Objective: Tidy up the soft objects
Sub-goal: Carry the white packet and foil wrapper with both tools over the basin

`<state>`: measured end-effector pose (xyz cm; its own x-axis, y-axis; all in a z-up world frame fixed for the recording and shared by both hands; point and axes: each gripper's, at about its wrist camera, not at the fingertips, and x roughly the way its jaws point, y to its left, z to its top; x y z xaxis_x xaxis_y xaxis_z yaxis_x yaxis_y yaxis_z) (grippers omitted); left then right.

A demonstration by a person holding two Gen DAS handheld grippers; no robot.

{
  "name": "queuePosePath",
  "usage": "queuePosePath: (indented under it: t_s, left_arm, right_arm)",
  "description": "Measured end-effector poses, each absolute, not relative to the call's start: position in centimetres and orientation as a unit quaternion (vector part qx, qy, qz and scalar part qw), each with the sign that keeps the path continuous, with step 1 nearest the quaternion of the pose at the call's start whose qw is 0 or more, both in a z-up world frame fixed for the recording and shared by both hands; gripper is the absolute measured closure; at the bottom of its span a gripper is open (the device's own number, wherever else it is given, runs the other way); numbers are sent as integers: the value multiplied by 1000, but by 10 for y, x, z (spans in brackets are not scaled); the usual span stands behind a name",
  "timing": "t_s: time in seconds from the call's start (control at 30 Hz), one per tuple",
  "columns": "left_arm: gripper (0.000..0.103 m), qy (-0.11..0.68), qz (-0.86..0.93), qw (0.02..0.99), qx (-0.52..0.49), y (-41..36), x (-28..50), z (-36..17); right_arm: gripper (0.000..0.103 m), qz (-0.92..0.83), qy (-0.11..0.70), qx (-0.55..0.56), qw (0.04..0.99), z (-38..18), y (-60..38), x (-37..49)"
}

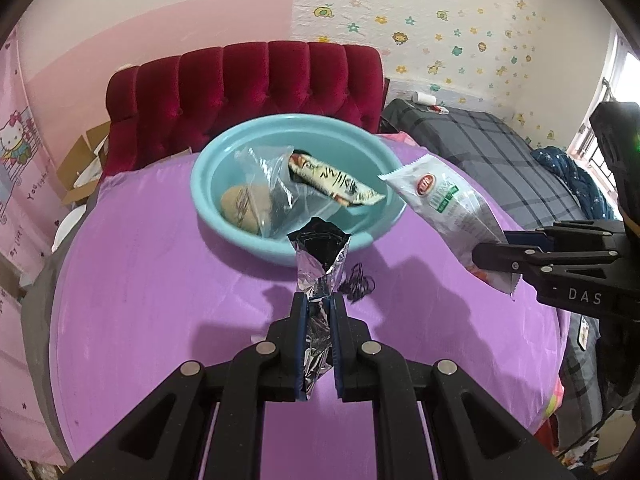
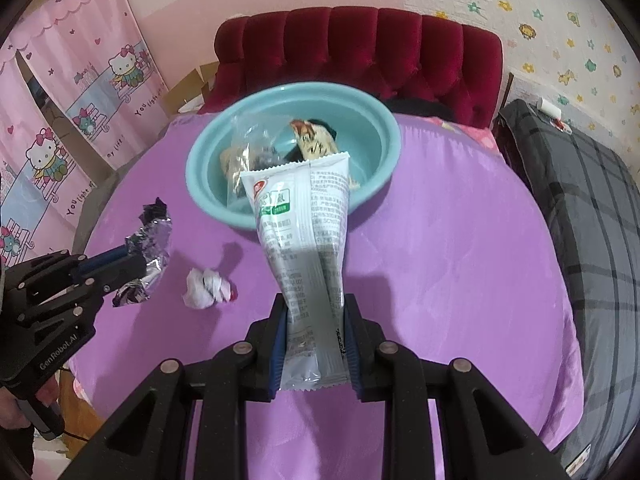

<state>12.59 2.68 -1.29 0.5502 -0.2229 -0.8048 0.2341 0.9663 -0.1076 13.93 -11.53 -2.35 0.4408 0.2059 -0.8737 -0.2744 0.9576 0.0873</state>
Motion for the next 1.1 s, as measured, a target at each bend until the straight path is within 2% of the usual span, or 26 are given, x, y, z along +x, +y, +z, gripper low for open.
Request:
queuePosePath:
  t_s: [0.53,1.1]
  left_arm:
    - [92,457,-139,879,12,24,192,-19]
    - [92,471,-139,871,11,18,271,-45]
  right_arm:
    - [76,146,499,-36,854,-11,-106,209]
    - [76,137,516,-44,845,-48,-94,302]
